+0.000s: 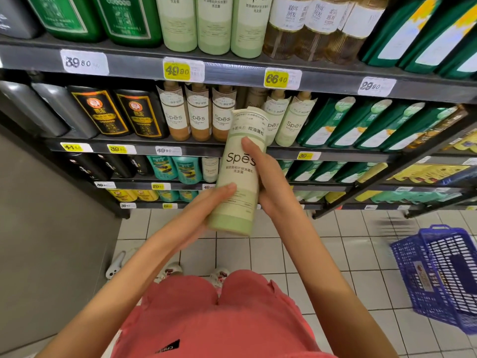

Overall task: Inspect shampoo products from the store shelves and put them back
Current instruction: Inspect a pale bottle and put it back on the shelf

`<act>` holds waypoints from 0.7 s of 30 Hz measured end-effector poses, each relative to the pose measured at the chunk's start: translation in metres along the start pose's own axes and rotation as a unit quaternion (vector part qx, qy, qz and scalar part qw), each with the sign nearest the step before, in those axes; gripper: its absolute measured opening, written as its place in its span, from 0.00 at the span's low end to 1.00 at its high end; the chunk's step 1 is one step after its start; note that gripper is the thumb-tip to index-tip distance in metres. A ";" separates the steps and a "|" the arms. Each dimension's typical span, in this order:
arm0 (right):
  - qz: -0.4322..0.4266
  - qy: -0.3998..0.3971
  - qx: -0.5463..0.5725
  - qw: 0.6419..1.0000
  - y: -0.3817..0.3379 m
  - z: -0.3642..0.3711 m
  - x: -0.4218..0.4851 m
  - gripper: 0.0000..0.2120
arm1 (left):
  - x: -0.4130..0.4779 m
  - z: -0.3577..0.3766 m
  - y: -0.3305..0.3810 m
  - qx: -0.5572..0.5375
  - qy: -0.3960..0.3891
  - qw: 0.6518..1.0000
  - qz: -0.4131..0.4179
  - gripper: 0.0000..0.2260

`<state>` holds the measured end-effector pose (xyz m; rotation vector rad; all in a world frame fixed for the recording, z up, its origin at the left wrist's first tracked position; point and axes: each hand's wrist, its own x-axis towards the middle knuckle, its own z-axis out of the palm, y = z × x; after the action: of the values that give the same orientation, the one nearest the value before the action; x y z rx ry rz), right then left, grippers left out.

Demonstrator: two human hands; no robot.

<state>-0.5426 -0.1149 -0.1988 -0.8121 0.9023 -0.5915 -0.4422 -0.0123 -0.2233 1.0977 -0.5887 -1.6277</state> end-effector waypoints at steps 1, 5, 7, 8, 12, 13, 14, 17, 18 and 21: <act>-0.016 0.019 -0.016 1.000 0.001 0.002 0.002 0.16 | 0.003 -0.001 0.001 0.014 0.012 1.000 0.003 0.22; -0.047 0.021 -0.106 0.993 0.013 0.001 0.004 0.14 | 0.012 -0.004 -0.003 0.010 0.035 0.999 0.011 0.24; -0.015 -0.009 -0.129 0.991 0.026 -0.005 0.000 0.19 | 0.013 -0.007 -0.008 0.021 0.048 0.998 0.023 0.24; 0.009 -0.032 -0.120 0.992 0.033 -0.009 -0.003 0.20 | 0.015 -0.010 -0.010 0.030 0.058 0.998 0.027 0.24; 0.036 -0.100 -0.110 0.988 0.040 -0.025 -0.007 0.21 | 0.018 -0.020 -0.017 0.069 0.044 0.996 0.037 0.21; 0.015 -0.103 -0.132 0.986 0.039 -0.029 -0.006 0.22 | 0.017 -0.023 -0.018 0.112 0.045 0.992 0.047 0.21; -0.018 -0.103 -0.161 0.981 0.039 -0.033 -0.005 0.23 | 0.018 -0.026 -0.018 0.162 0.047 0.984 0.061 0.21; -0.120 -0.104 -0.242 0.957 0.039 -0.041 -0.007 0.28 | 0.024 -0.031 -0.015 0.251 0.054 0.960 0.110 0.23; -0.139 -0.106 -0.250 0.952 0.038 -0.042 -0.008 0.29 | 0.026 -0.032 -0.013 0.257 0.050 0.957 0.129 0.24; -0.182 -0.107 -0.258 0.943 0.038 -0.042 -0.010 0.33 | 0.031 -0.031 -0.011 0.292 0.037 0.939 0.177 0.27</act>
<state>-0.5788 -0.1010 -0.2408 -1.5126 0.7140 -0.5760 -0.4211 -0.0330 -0.2578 1.3721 -1.1939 -1.1132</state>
